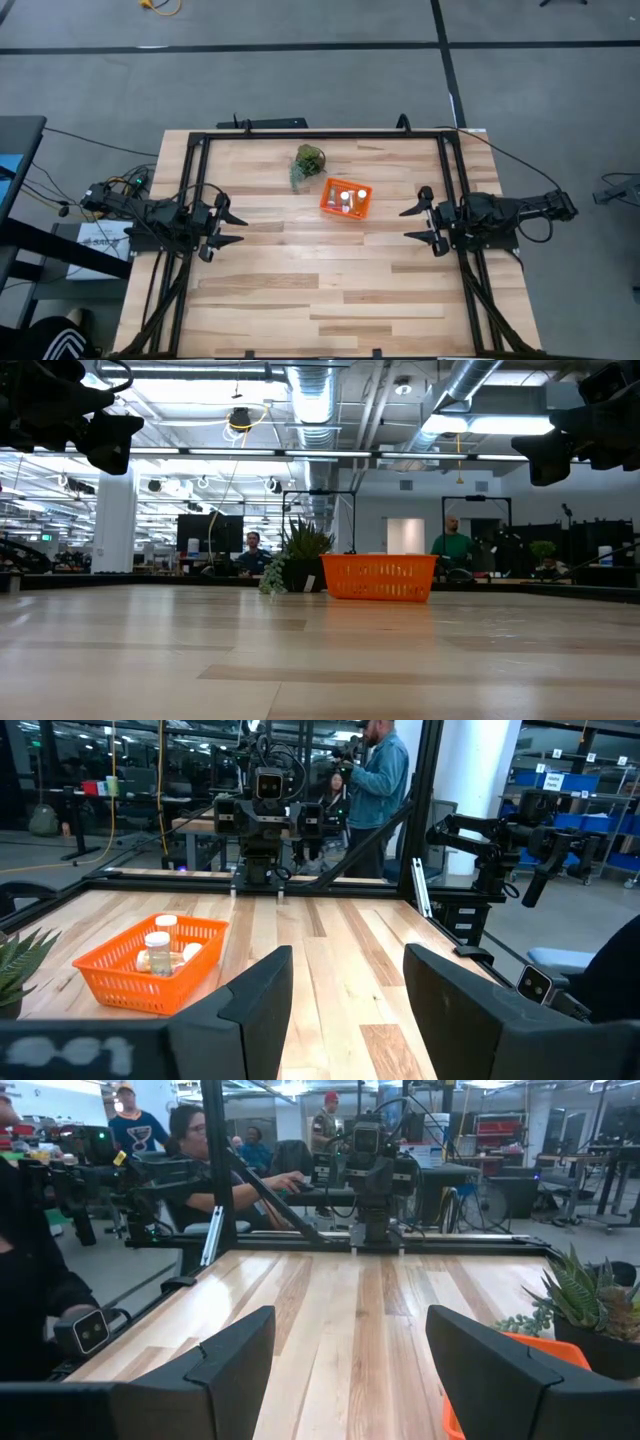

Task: Pick and place pill bottles into a basket
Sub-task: Return to Home Position

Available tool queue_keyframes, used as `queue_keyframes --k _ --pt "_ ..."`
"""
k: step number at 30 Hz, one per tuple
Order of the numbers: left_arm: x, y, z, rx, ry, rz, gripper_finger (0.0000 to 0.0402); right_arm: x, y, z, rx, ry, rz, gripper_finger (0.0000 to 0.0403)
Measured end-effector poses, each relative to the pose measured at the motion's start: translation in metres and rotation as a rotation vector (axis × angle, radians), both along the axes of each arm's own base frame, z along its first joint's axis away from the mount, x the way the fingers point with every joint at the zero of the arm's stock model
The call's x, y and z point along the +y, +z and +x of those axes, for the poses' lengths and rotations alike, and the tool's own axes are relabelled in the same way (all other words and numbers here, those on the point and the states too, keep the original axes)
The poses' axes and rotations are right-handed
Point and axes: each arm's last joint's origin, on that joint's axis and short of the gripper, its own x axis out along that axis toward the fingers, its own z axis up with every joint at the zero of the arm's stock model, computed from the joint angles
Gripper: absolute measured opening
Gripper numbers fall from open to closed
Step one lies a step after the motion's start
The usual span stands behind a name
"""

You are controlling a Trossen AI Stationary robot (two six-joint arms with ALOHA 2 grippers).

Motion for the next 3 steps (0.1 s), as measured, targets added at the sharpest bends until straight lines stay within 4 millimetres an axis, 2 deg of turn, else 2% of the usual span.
queue_keyframes --k 3 --pt "0.0 0.0 0.0 0.0 0.0 0.0 0.018 0.0 0.0 0.0 0.0 0.0 0.0 0.0255"
